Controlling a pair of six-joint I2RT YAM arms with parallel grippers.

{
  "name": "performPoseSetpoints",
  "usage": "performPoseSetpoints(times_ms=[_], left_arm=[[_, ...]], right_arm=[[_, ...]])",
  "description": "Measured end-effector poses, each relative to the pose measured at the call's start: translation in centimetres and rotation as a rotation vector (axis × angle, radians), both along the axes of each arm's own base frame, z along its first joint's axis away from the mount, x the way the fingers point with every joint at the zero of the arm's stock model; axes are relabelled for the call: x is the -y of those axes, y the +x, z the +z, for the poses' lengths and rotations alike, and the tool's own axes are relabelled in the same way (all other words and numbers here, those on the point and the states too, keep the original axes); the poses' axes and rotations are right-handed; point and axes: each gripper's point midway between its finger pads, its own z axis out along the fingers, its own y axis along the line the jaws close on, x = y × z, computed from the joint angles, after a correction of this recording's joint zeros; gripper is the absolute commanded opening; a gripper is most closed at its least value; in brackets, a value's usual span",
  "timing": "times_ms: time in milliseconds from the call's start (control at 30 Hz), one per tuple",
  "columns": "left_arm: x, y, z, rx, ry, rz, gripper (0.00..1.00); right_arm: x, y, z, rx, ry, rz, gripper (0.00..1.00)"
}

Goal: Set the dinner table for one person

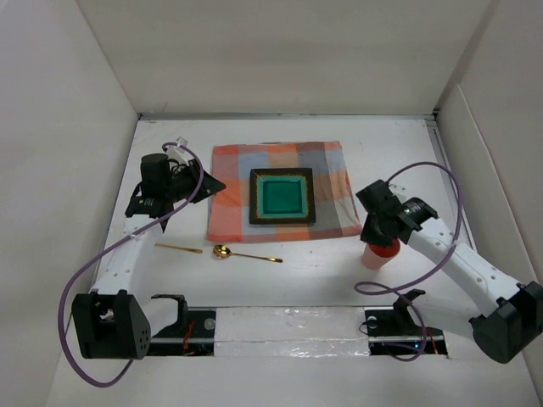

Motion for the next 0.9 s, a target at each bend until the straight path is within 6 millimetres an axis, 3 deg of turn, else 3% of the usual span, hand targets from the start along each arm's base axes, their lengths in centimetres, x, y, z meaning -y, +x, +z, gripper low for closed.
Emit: performPoseSetpoints(times_ms=[33, 100, 267, 333, 433, 533, 633, 733, 900], left_arm=[[0.0, -0.1, -0.1, 0.000, -0.001, -0.002, 0.14], [0.1, -0.4, -0.1, 0.000, -0.005, -0.004, 0.14], [0.1, -0.6, 0.3, 0.013, -0.009, -0.003, 0.14], [0.1, -0.6, 0.4, 0.018, -0.010, -0.003, 0.14], [0.1, -0.6, 0.5, 0.019, -0.012, -0.006, 0.15], [0.2, -0.7, 0.5, 0.019, -0.013, -0.009, 0.15], [0.1, -0.7, 0.6, 0.015, -0.009, -0.008, 0.15], [0.0, -0.6, 1.0, 0.022, 0.000, -0.006, 0.16], [-0.4, -0.6, 1.2, 0.030, 0.038, -0.002, 0.19]], right_arm=[[0.1, 0.3, -0.1, 0.008, -0.008, -0.005, 0.00], [0.6, 0.6, -1.1, -0.010, -0.063, -0.011, 0.00], [2.2, 2.5, 0.7, 0.050, -0.157, -0.007, 0.00], [2.6, 4.0, 3.0, 0.095, -0.173, -0.001, 0.00], [2.0, 7.2, 8.2, 0.211, -0.161, 0.035, 0.00], [0.7, 11.9, 14.3, 0.346, -0.140, 0.076, 0.00], [-0.8, 16.9, 17.9, 0.431, -0.141, 0.126, 0.00], [-3.1, 22.8, 18.0, 0.449, -0.146, 0.203, 0.00], [-6.2, 29.6, 13.7, 0.372, -0.145, 0.343, 0.00]])
